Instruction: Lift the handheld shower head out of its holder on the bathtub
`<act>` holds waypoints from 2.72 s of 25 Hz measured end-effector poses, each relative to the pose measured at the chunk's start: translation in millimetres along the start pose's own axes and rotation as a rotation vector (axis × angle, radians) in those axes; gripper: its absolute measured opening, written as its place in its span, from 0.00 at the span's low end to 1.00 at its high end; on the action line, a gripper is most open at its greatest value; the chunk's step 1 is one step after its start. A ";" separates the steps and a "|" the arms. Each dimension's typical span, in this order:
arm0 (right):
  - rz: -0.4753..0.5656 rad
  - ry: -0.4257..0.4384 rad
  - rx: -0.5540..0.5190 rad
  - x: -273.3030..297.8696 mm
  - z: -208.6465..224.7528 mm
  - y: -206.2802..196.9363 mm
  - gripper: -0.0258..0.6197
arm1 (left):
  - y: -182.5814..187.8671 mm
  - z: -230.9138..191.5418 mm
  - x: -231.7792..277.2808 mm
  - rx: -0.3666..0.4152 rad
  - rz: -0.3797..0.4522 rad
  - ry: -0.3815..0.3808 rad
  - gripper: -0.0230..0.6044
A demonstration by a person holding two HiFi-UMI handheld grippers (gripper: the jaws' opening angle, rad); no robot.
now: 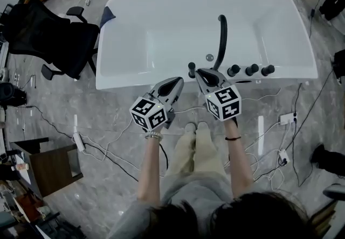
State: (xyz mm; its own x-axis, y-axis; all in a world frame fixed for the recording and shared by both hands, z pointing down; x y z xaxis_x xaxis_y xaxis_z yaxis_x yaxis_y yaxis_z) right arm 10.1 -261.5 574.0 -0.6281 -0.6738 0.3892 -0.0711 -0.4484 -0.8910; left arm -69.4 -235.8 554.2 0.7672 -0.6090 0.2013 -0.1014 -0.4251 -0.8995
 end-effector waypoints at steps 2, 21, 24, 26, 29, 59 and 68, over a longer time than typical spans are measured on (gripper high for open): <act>-0.018 0.003 -0.007 5.0 2.8 -10.7 0.04 | -7.9 -2.4 1.3 -0.003 -0.008 0.002 0.04; -0.131 0.045 0.005 62.8 27.3 -87.2 0.24 | -61.7 -44.2 12.7 -0.090 0.014 0.056 0.04; -0.143 0.044 0.003 71.2 31.9 -92.9 0.26 | -67.5 -47.2 13.5 -0.108 0.018 0.070 0.04; -0.146 0.047 0.004 76.3 34.8 -94.7 0.27 | -71.2 -47.9 15.5 -0.112 0.014 0.076 0.04; -0.161 0.060 -0.004 85.8 34.6 -97.3 0.29 | -76.6 -50.1 17.2 -0.113 0.000 0.081 0.04; -0.193 -0.042 -0.013 108.0 40.0 -102.6 0.26 | -85.6 -62.0 21.4 -0.143 -0.030 0.116 0.04; -0.168 -0.052 -0.009 90.7 35.8 -67.8 0.25 | -58.2 -51.1 27.9 -0.138 -0.007 0.107 0.04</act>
State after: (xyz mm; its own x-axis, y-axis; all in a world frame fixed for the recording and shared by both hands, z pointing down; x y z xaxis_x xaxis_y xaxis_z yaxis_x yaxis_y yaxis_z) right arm -14.3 -313.2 678.1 -0.5658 -0.6196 0.5440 -0.1782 -0.5523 -0.8144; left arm -74.4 -262.3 631.9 0.6972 -0.6702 0.2544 -0.1879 -0.5133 -0.8374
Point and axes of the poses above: the fingertips, and each gripper's own axes: x forward along the fingers, z to its right, y out of its top, the point moved 2 cm from there along -x, backward along the fingers, and after that the axes turned 2 degrees about x, right-handed, at the moved point
